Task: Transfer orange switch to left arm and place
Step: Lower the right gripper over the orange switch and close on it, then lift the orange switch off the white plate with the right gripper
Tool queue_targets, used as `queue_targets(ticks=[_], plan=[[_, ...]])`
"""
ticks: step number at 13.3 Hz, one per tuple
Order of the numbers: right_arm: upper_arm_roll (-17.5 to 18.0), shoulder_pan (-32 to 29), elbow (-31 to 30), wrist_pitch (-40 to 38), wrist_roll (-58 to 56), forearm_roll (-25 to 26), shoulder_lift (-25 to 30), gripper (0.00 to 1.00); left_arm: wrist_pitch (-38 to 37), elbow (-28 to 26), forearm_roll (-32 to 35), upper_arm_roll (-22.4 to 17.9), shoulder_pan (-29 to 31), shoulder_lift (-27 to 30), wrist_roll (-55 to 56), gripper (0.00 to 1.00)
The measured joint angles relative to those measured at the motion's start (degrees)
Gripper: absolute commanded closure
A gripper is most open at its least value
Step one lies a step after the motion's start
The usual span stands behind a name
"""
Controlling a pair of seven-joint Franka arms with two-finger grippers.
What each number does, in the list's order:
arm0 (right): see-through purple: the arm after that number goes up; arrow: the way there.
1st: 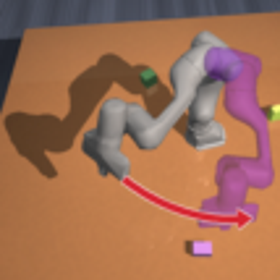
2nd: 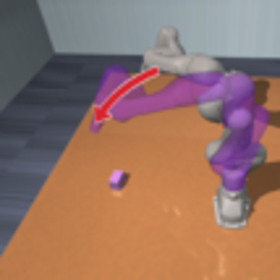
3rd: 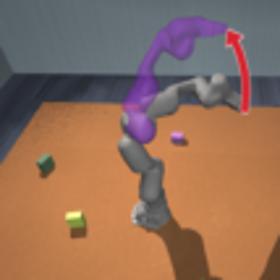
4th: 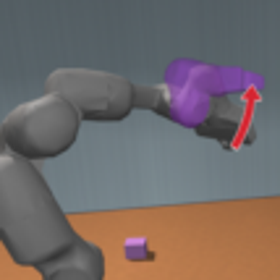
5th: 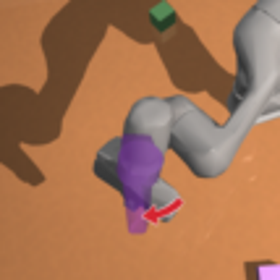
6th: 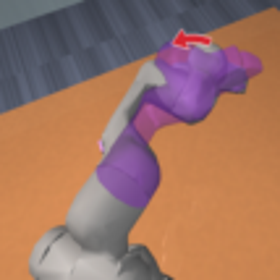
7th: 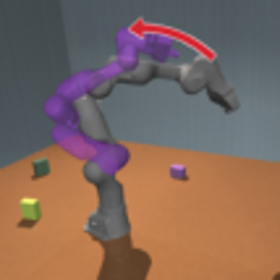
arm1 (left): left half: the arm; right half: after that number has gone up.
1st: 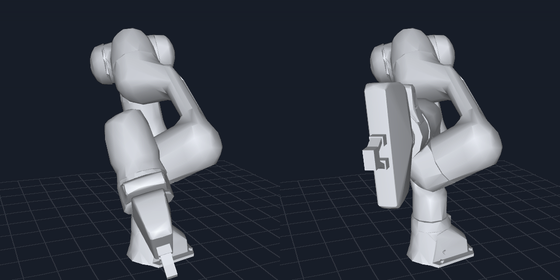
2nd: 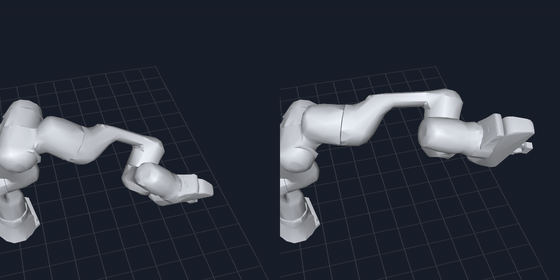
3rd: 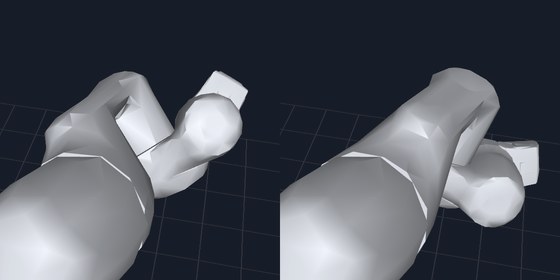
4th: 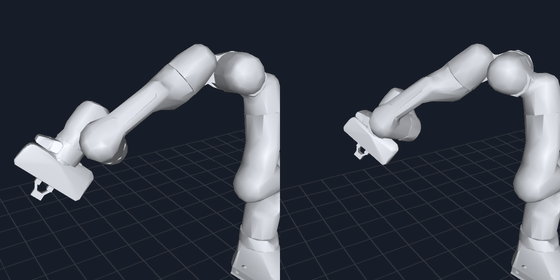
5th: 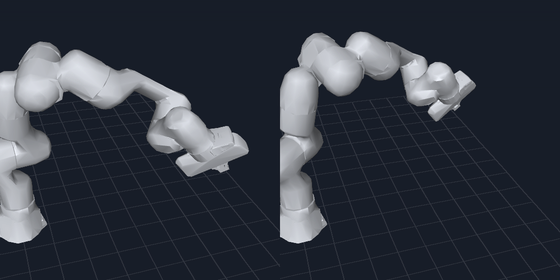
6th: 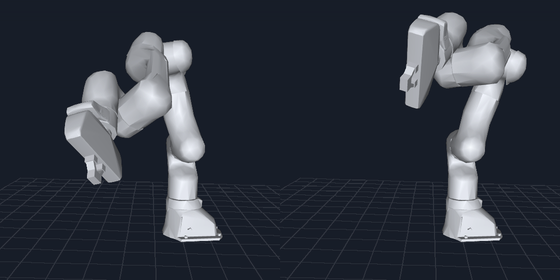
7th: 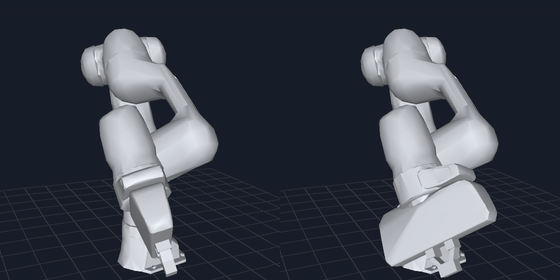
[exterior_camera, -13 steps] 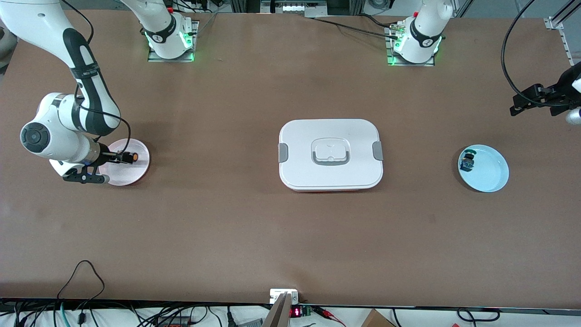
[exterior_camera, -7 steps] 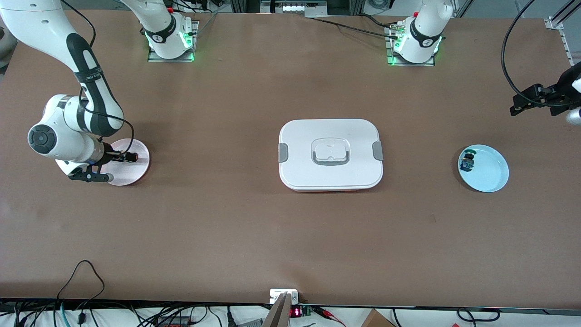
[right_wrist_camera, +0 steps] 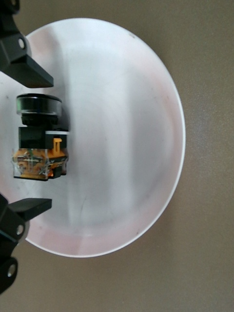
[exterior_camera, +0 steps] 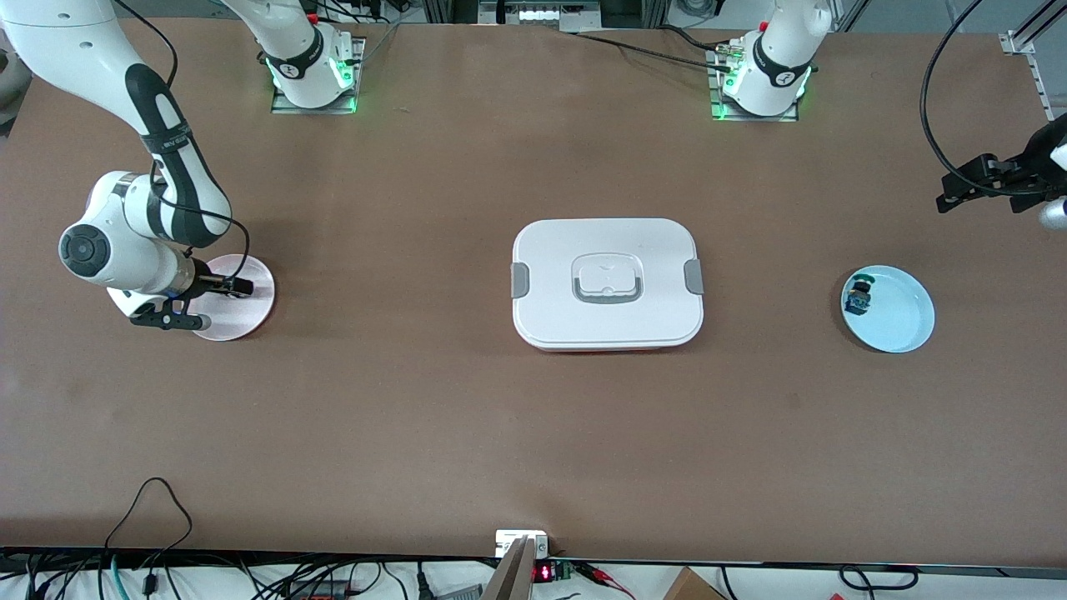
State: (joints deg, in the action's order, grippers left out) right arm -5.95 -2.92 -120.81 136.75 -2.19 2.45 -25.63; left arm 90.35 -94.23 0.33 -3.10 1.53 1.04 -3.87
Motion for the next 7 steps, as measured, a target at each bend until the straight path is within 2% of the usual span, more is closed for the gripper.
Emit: queue_targets(ticks=[7], plan=[[0.0,0.0,-1.0,0.8,0.0,0.0,-0.5,0.0,0.0,0.0,0.0,0.0,0.0,0.0,0.0,0.0]])
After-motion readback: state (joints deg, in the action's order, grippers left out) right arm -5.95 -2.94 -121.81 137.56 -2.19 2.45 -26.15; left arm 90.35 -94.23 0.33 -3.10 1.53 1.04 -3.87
